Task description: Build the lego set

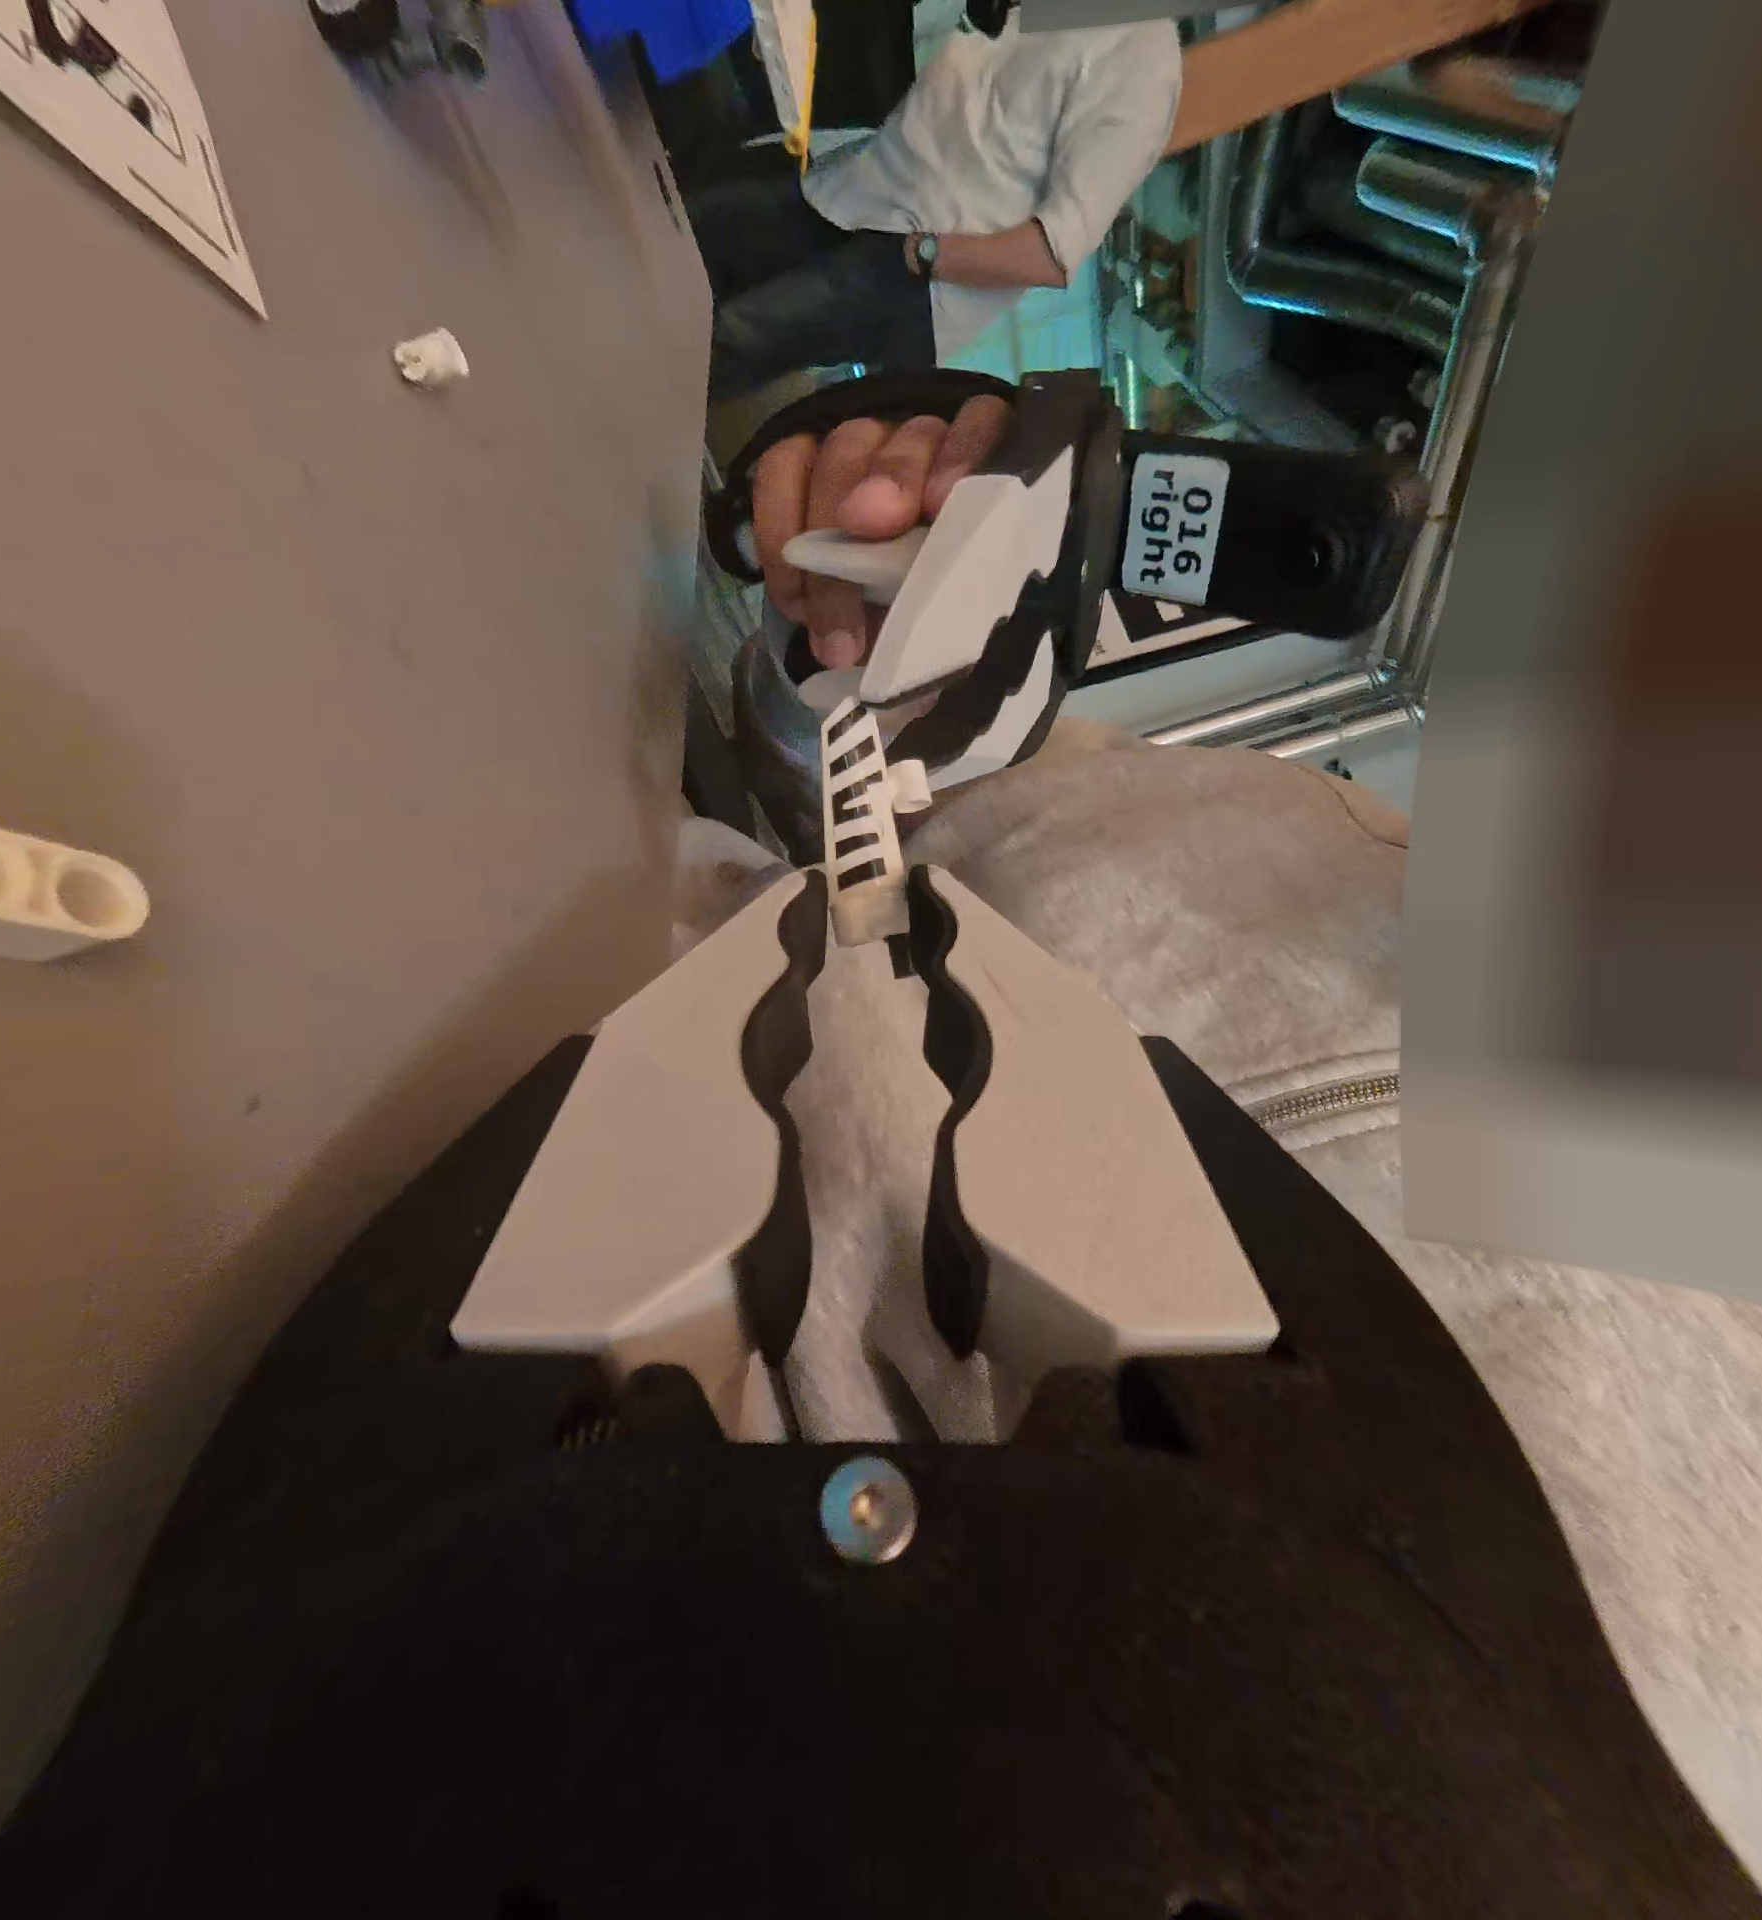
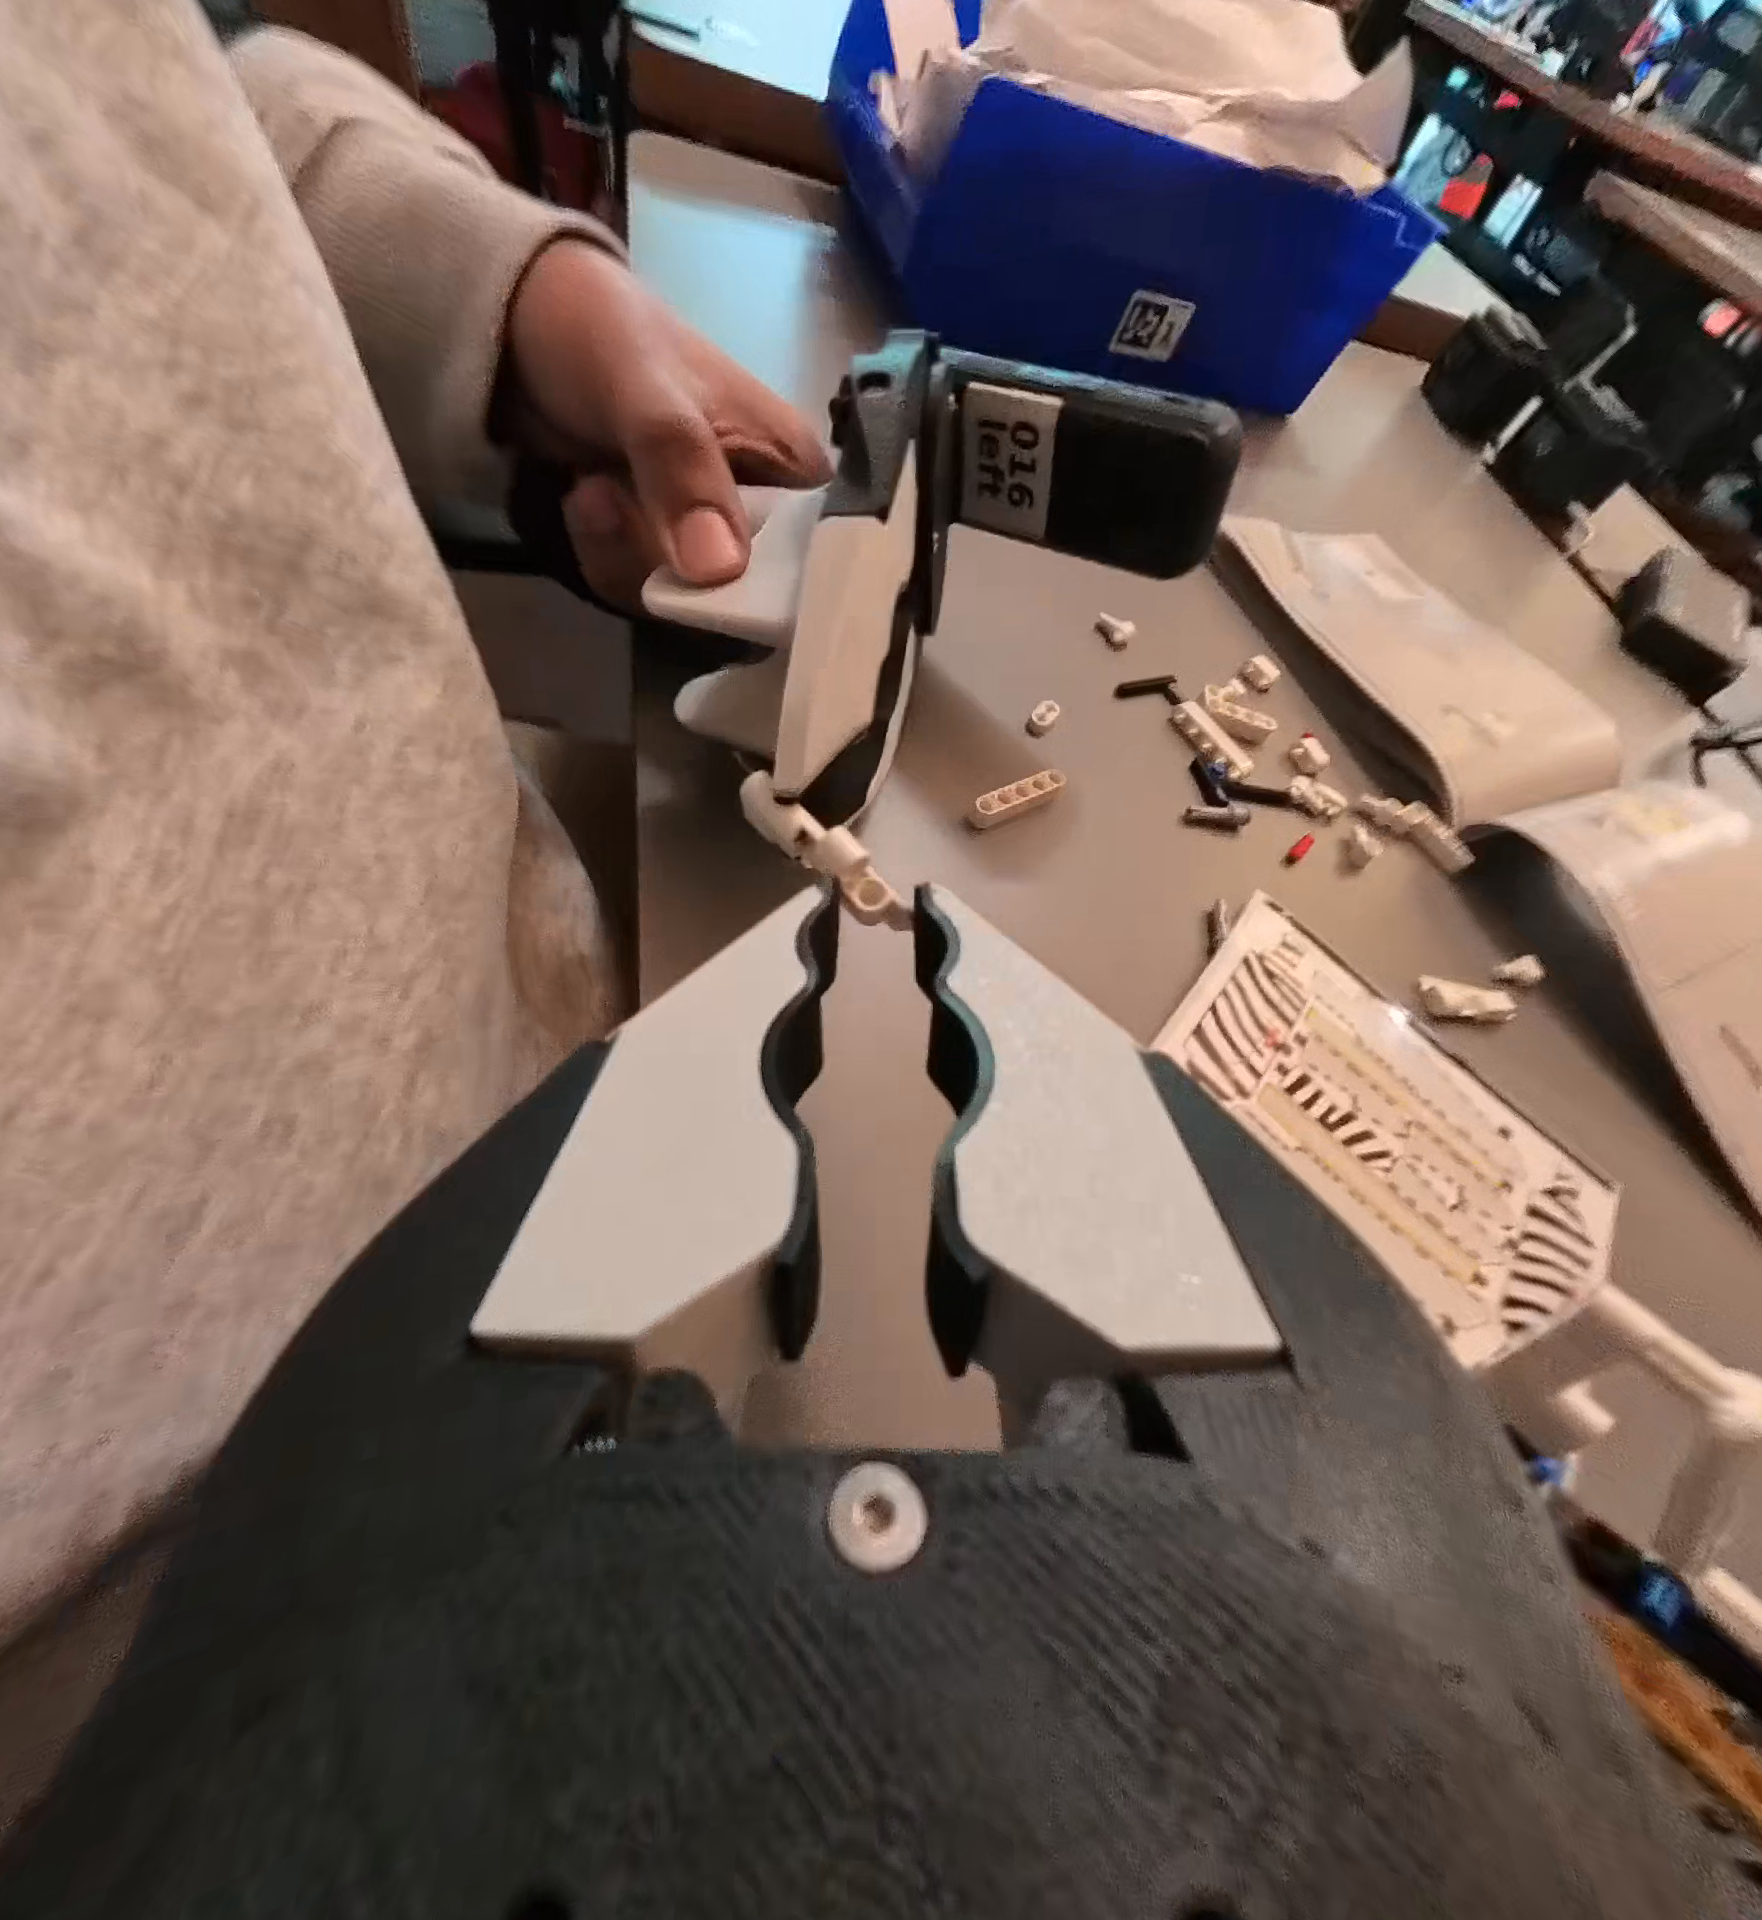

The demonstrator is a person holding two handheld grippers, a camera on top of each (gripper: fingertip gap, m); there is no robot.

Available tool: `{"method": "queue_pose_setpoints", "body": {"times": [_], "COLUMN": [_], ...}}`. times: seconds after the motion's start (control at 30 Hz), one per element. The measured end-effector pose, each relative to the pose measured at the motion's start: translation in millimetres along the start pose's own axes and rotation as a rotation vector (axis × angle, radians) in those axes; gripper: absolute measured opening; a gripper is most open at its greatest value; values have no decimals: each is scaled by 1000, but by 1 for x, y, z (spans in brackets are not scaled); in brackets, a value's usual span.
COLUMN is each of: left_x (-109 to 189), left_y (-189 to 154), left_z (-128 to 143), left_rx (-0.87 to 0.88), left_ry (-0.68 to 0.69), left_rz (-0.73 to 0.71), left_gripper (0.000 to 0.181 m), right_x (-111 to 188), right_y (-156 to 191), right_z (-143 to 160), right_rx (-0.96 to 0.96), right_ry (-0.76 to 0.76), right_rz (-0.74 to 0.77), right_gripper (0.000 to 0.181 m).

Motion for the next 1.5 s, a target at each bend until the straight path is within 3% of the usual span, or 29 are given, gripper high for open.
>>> {"method": "queue_pose_setpoints", "body": {"times": [0.2,0.37,0.43,0.57,0.67,0.77,1.13,1.3,1.37,1.5], "left_x": [-2,-4,-6,-15,-22,-27,-25,-17,-13,-9], "left_y": [-1,3,-2,-21,-18,-20,-26,-27,-28,-28], "left_z": [2,-1,-5,-6,-2,-1,1,-2,-4,-7], "left_rx": [-5,-22,-127,-504,-672,-770,-836,-856,-843,-812], "left_ry": [54,111,106,132,227,255,219,160,125,86], "left_rz": [-14,-83,-100,-168,-396,-486,-471,-523,-518,-495], "left_gripper": [15,16,25,42,28,15,7,5,5,5], "right_x": [-3,-7,-8,-7,-6,-6,-11,-2,5,10], "right_y": [11,16,11,1,-5,-7,-10,-25,-36,-45], "right_z": [-4,2,4,10,11,6,1,6,16,37], "right_rx": [152,177,124,-54,-177,-211,-221,-184,-165,-116], "right_ry": [27,127,140,165,157,138,147,168,250,401], "right_rz": [-41,-115,-97,-117,-175,-211,-236,-60,50,132], "right_gripper": [19,6,6,6,6,6,6,24,25,24]}}
Point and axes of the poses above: each gripper's, where its closed fingertips meet, x back along the fingers, z out of its underside, y = z × x across the jaws, the point moved 9 cm from there along x, back along the fingers, and after that the axes turned 10 degrees about z, right-handed, at the moved point
